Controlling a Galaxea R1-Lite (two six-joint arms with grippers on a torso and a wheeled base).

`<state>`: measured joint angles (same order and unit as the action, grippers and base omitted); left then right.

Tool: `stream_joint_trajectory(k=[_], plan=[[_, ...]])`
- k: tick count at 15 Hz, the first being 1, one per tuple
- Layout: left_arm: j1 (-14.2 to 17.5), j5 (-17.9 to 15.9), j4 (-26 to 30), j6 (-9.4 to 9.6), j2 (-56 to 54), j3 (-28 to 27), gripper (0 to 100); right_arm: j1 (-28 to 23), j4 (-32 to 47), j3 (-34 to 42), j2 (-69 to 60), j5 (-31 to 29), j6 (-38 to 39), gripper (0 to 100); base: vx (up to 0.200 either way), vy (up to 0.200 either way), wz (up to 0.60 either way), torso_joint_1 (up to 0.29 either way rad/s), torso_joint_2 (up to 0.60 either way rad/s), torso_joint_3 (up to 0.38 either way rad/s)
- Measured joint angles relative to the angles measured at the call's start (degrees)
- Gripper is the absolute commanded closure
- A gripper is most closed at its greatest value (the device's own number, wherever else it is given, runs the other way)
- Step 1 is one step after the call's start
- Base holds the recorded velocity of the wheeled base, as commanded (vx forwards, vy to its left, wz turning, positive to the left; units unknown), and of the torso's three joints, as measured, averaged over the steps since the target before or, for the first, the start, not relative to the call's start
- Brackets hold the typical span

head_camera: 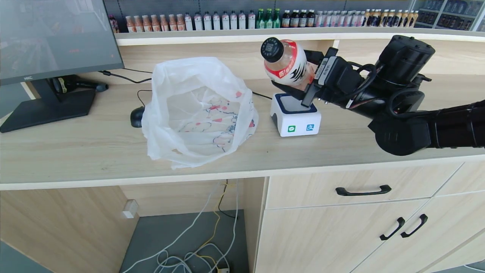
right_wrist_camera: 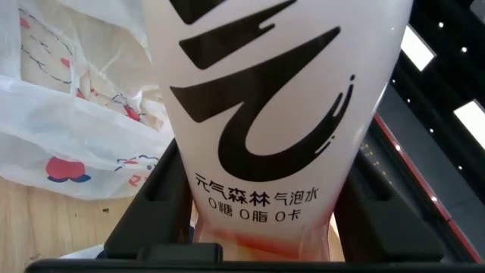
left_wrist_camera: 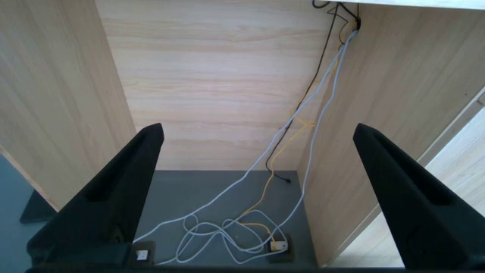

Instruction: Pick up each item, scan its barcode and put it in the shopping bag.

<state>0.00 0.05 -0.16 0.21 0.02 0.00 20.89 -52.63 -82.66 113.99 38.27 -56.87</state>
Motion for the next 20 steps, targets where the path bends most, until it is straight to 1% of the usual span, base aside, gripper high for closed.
stream_joint_trajectory(k=[4,8,20], plan=[[0.0,0.02,0.0,-0.02,0.0,0.0,0,-1.61,1.96,0.06,0.11,2.65,-1.78,100,0.0,0.0,0.0,0.0,0.0,0.0],[0.0,0.0,0.0,0.0,0.0,0.0,0,-2.57,2.21,0.0,0.39,4.24,-2.77,100,0.0,0.0,0.0,0.0,0.0,0.0],[0.0,0.0,0.0,-0.02,0.0,0.0,0,-2.55,2.65,0.0,1.72,4.43,-4.33,100,0.0,0.0,0.0,0.0,0.0,0.0]])
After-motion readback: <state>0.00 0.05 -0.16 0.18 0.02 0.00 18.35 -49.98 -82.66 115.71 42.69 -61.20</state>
